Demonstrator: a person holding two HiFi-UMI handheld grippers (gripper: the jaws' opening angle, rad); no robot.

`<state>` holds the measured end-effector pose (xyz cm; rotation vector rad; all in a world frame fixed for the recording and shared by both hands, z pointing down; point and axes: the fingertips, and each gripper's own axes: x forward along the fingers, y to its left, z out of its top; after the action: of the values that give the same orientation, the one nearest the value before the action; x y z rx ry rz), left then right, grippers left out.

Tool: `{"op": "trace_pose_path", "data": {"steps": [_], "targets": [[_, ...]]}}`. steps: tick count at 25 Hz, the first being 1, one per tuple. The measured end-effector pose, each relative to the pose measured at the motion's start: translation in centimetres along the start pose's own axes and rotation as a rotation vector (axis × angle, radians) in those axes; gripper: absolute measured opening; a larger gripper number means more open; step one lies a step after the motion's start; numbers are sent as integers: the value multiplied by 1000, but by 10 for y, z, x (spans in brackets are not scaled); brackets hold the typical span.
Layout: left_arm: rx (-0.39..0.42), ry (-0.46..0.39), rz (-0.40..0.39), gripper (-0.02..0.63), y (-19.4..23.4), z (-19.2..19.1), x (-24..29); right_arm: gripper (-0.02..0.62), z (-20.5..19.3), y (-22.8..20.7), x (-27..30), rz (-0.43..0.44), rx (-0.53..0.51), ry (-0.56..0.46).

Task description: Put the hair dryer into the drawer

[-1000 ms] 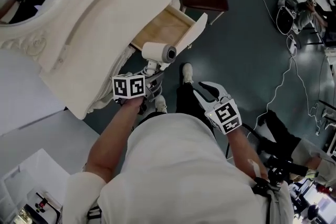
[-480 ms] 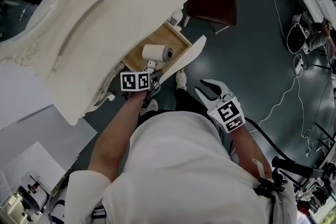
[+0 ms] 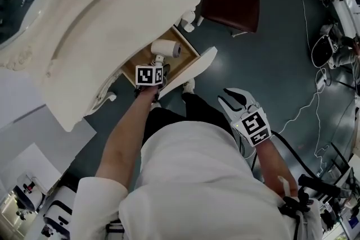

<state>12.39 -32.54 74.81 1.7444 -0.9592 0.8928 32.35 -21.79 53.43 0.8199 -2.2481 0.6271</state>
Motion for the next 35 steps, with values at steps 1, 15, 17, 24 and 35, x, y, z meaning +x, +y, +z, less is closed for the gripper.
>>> {"op": "trace_pose_path", "data": {"steps": [1, 15, 17, 24, 35], "targets": [[6, 1, 16, 267, 1, 4, 7, 107, -3, -7, -1, 2, 3, 7], [70, 21, 153, 267, 35, 19, 36, 107, -8, -31, 2, 10, 56, 32], [92, 34, 163, 270, 35, 15, 36, 109, -6, -32, 2, 10, 56, 30], [114, 58, 181, 281, 36, 10, 34, 109, -1, -33, 6, 9, 50, 29], [91, 62, 143, 353, 26, 27, 34, 115, 15, -35, 28, 43, 13, 24]]}}
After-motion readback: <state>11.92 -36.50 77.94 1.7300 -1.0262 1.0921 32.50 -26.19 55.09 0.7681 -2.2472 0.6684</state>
